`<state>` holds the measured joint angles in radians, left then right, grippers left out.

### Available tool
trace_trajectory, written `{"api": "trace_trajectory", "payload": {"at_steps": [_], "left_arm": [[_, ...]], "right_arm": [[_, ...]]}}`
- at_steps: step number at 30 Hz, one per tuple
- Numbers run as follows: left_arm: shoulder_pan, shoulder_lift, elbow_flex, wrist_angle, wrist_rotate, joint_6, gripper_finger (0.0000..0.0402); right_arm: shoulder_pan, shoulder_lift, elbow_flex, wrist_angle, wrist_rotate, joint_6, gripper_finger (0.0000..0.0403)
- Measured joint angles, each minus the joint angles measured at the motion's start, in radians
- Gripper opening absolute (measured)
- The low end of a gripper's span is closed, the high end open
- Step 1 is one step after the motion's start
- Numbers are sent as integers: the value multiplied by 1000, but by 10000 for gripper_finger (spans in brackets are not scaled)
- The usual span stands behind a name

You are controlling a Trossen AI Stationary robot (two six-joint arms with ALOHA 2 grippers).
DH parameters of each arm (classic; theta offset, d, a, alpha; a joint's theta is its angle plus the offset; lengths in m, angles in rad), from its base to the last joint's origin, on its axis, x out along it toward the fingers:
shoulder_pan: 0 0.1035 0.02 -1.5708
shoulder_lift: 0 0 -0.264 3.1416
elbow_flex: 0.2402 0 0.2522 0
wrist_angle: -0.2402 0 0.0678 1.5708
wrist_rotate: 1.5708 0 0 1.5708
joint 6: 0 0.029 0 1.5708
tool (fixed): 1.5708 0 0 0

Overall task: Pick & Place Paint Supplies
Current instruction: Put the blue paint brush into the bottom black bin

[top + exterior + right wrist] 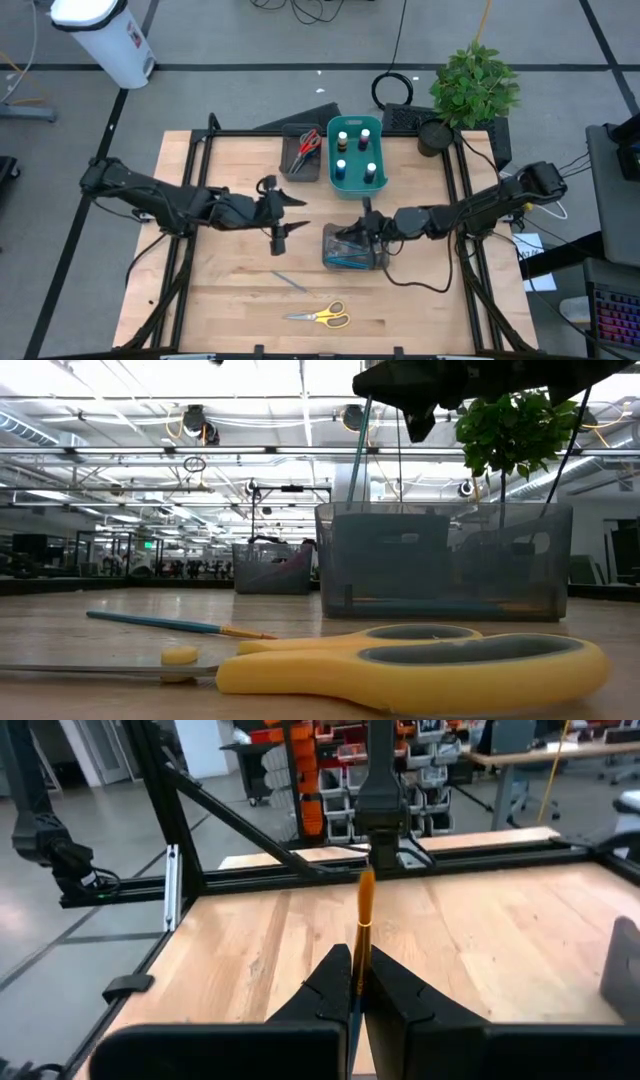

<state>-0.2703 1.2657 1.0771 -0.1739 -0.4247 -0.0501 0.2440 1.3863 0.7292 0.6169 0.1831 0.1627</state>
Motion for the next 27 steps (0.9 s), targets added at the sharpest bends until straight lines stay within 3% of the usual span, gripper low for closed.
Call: {"api": "trace_trajectory", "payload": {"at_steps": [9,16,27], "left_arm": [[1,53,-2,-357,7,-297,218],[0,155,-2,-407,66,-396,204],[2,273,-2,-408,111,-391,198]], "right_arm": [[10,-41,0,-83,-1,63,1],[31,-87,1,-195,3,96,1],[54,-145,1,-459,-3,181,2]]}}
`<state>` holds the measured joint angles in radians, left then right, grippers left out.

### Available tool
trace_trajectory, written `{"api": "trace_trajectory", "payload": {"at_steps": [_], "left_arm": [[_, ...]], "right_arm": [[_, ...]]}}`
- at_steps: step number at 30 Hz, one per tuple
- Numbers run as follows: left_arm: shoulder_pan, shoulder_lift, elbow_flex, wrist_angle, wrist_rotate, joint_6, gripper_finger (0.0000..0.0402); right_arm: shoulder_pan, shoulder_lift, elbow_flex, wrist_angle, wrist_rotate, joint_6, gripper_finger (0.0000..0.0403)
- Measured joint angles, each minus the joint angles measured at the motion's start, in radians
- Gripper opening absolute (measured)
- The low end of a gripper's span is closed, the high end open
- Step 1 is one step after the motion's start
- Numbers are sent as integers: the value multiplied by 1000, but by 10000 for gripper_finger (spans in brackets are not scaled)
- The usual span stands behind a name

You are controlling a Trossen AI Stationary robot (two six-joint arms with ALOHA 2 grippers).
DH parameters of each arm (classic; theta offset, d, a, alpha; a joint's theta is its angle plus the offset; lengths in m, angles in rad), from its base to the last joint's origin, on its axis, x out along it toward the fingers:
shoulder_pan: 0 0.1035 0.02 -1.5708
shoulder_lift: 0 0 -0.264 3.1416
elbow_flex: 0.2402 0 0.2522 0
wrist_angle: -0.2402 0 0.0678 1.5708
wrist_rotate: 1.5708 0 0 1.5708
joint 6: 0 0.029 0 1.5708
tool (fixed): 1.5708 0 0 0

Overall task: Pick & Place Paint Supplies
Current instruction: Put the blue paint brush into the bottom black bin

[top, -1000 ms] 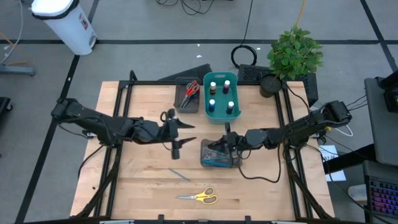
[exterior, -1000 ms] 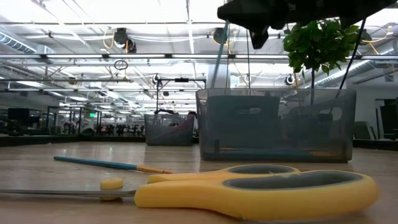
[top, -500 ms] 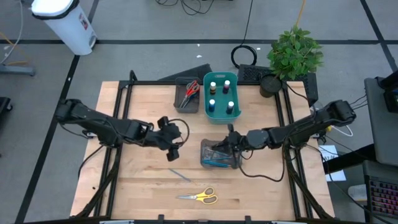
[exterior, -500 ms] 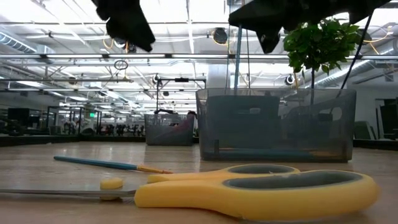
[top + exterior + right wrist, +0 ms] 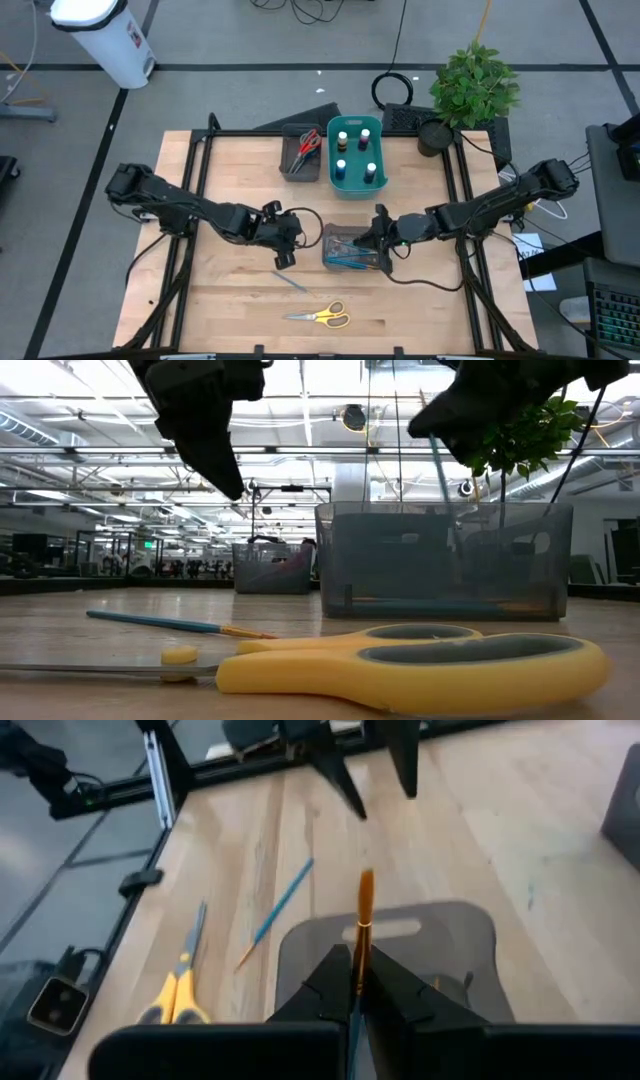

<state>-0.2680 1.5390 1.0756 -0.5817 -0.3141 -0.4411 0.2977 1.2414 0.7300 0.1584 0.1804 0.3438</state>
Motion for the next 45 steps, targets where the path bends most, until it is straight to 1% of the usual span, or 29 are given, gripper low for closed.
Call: {"api": "trace_trajectory", "payload": {"at_steps": [4,13,16,27,37,40,45], "left_arm": [[0,-1,0,4,0,-14,192],[-1,-1,0,1,-1,-10,191],[-1,-1,0,1,-1,2,191],[-1,-1,0,2,-9,17,191],[-1,-1,0,8,-8,17,191],[-1,-1,0,9,-1,16,191],[-14,-1,0,10,0,-12,191]], "right_arm": [[20,-14,0,-69,-2,3,2],[39,-19,0,-240,-3,73,2],[39,-18,0,-277,-24,95,6],[38,-11,-1,-275,-25,44,58],[38,-4,-1,-220,-25,3,114],[38,-4,-1,-164,-25,-6,125],[38,-4,-1,-59,-25,-94,132]]}}
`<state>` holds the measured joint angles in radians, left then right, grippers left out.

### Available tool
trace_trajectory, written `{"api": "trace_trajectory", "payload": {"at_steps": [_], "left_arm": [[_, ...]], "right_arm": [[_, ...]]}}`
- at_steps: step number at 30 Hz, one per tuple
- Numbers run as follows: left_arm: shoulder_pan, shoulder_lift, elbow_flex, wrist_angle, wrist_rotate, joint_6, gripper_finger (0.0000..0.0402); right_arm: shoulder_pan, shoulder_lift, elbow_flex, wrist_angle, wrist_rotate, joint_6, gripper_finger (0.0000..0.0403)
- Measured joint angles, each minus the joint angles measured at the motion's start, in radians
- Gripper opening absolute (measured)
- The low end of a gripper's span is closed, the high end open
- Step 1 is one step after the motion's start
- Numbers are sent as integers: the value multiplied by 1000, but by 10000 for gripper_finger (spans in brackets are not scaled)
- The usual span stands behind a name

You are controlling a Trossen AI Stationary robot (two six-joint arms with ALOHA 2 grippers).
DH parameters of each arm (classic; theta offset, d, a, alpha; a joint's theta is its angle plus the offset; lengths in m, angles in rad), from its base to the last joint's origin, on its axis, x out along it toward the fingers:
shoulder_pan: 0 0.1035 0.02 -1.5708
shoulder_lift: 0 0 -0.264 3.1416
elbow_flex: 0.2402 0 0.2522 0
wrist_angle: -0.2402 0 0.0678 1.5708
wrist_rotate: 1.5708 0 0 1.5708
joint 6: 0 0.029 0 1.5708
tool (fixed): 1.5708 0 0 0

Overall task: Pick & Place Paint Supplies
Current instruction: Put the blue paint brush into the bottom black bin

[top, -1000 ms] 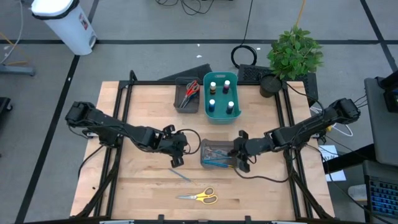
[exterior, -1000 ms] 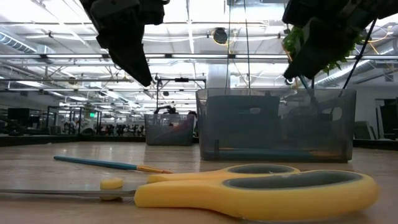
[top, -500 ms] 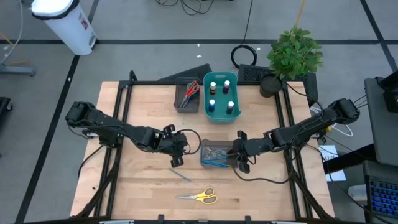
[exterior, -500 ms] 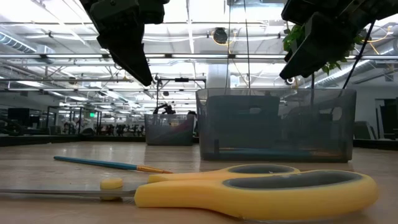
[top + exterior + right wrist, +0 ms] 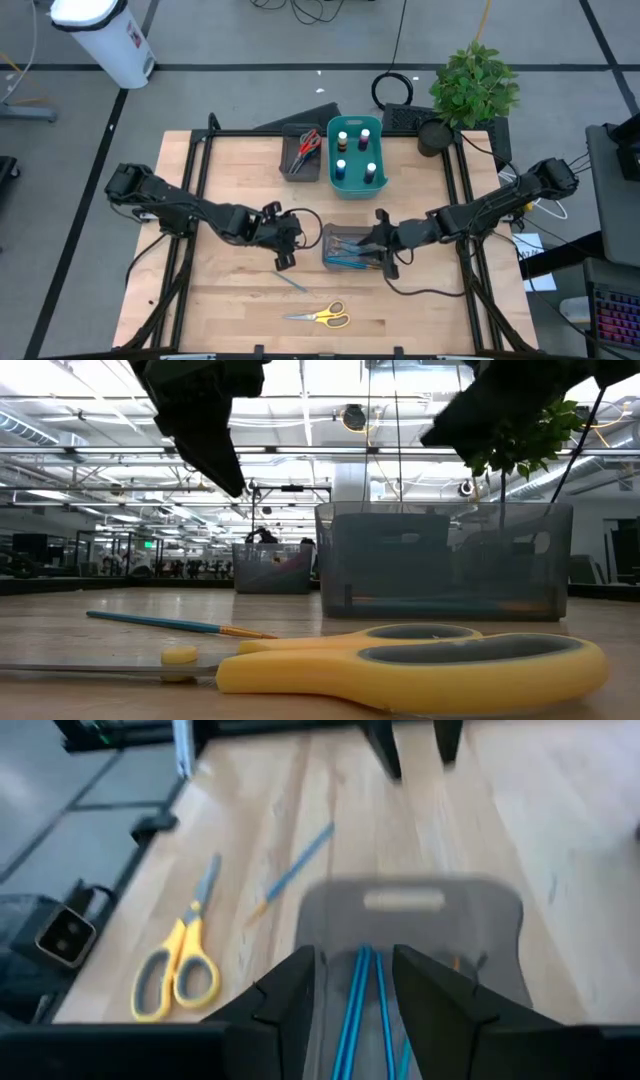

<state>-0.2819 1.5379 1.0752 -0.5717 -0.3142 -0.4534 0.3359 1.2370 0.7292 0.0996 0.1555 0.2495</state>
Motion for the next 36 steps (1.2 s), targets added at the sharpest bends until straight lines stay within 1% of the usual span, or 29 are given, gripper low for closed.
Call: {"api": "trace_trajectory", "payload": {"at_steps": [6,13,18,22,24,27,30,32,36], "left_arm": [[-24,0,0,18,0,-2,191],[-62,0,0,138,7,71,191],[-83,0,0,225,82,125,191],[-110,12,0,314,98,190,191],[-126,34,0,347,120,231,191],[-144,78,0,401,188,259,191],[-159,138,0,458,259,295,191],[-169,184,0,483,290,334,191],[-188,277,0,547,295,436,191]], "right_arm": [[0,0,0,76,0,-60,131],[0,0,0,132,0,-64,134],[0,0,0,147,0,-87,134],[0,0,0,169,0,-104,133],[0,0,0,179,0,-105,134],[0,0,0,181,0,-105,136],[0,0,0,181,0,-105,137],[0,0,0,181,0,-105,137],[0,0,0,181,0,-105,137]]}}
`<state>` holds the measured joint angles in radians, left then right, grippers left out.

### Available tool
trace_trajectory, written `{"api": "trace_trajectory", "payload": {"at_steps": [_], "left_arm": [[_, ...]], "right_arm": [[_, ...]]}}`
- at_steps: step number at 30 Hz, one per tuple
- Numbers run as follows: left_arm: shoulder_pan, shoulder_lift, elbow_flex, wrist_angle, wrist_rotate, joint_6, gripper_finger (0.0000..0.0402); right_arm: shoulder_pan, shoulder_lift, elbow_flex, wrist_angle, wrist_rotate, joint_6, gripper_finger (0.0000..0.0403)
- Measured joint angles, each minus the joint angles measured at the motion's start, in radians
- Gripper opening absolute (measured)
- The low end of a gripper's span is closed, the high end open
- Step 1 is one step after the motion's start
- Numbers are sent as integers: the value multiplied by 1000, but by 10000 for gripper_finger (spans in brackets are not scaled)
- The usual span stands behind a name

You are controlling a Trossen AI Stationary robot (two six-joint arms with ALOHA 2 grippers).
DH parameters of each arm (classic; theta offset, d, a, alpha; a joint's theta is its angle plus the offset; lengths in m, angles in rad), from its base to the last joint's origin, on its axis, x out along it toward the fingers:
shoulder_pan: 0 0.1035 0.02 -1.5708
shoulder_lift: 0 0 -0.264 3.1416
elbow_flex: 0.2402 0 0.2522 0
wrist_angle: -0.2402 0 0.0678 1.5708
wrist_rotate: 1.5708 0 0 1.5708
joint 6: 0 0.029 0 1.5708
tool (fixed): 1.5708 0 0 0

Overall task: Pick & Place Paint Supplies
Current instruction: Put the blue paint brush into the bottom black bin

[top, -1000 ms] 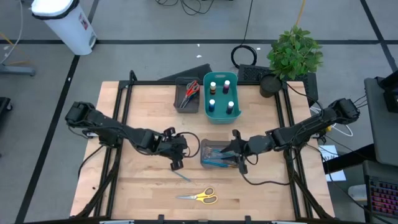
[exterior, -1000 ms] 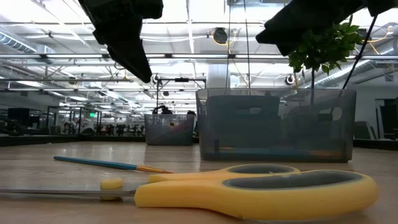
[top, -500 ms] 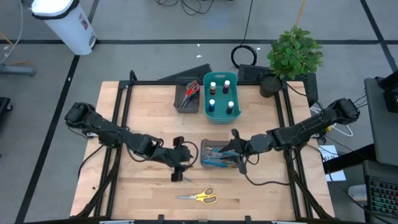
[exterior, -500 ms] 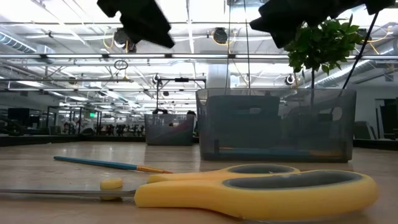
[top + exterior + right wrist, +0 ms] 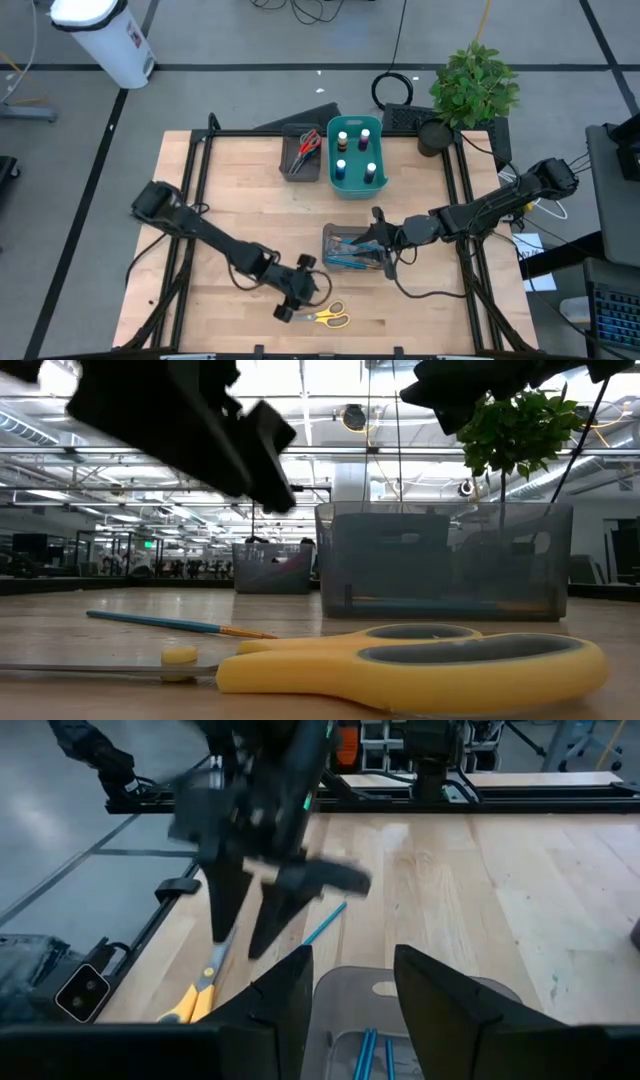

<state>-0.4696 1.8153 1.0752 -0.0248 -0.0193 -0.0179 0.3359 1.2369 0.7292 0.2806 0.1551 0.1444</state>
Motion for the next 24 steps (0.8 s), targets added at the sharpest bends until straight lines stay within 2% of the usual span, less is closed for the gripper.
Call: {"api": "trace_trajectory", "payload": {"at_steps": [5,11,21,24], "left_arm": [[-15,99,0,59,-6,16,191],[-17,155,0,47,-17,1,191],[-14,160,3,-24,-37,-71,191],[-12,160,4,-44,-37,-93,179]], "right_arm": [[0,0,0,2,0,0,139],[0,0,0,6,0,0,136],[0,0,0,6,0,0,136],[0,0,0,6,0,0,135]]}}
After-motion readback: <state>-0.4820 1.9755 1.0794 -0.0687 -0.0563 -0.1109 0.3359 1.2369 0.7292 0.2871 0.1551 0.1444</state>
